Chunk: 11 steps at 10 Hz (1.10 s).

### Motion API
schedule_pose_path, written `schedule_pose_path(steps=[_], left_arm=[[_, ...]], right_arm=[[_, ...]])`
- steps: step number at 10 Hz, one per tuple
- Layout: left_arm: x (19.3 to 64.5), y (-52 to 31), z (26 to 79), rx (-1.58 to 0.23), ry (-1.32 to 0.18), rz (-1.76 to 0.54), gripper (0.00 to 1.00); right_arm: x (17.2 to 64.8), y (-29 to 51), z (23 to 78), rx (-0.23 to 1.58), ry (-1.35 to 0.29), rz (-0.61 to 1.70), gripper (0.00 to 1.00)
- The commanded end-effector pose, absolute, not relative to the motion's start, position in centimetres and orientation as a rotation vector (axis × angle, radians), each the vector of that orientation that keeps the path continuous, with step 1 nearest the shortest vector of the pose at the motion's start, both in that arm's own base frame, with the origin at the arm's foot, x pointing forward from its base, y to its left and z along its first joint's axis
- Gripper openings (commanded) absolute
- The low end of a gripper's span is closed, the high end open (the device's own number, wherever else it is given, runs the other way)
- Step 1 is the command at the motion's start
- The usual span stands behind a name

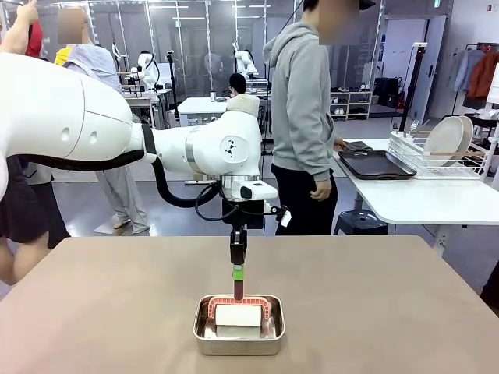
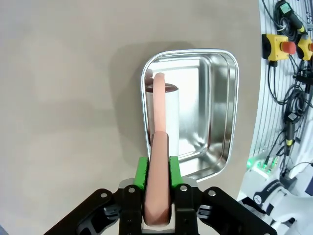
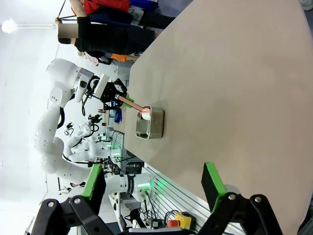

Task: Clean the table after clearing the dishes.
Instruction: Place the Lint Roller back on top of the Airtight Container.

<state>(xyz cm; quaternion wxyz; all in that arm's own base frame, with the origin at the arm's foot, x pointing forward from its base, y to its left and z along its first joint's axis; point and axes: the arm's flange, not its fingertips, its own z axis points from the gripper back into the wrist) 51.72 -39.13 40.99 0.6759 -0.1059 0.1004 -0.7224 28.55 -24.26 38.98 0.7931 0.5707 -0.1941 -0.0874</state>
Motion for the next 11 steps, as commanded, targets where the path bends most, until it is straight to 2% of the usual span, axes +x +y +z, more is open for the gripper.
schedule_pose_path(steps=[1, 2, 4, 5, 6, 11], left_arm=[[51.8, -38.1, 40.7, -0.194, 0.211, -1.649, 0.72], [51.8, -38.0, 40.8, -0.198, 0.208, -1.656, 1.0], [51.9, -37.6, 40.9, -0.199, 0.206, -1.65, 1.0], [52.0, -37.3, 40.9, -0.205, 0.2, -1.649, 0.95], [51.9, -37.3, 41.1, -0.207, 0.197, -1.644, 1.0], [52.7, -37.9, 41.1, -0.219, 0.217, -1.622, 1.0]], right_arm=[[28.6, -24.1, 39.0, 1.226, -0.439, -0.192, 1.0], [28.6, -24.1, 39.0, 1.226, -0.439, -0.192, 1.0], [28.6, -24.1, 39.0, 1.226, -0.439, -0.192, 1.0], [28.6, -24.1, 39.0, 1.226, -0.439, -0.192, 1.0], [28.6, -24.1, 39.0, 1.226, -0.439, -0.192, 1.0], [28.6, -24.1, 39.0, 1.226, -0.439, -0.192, 1.0]])
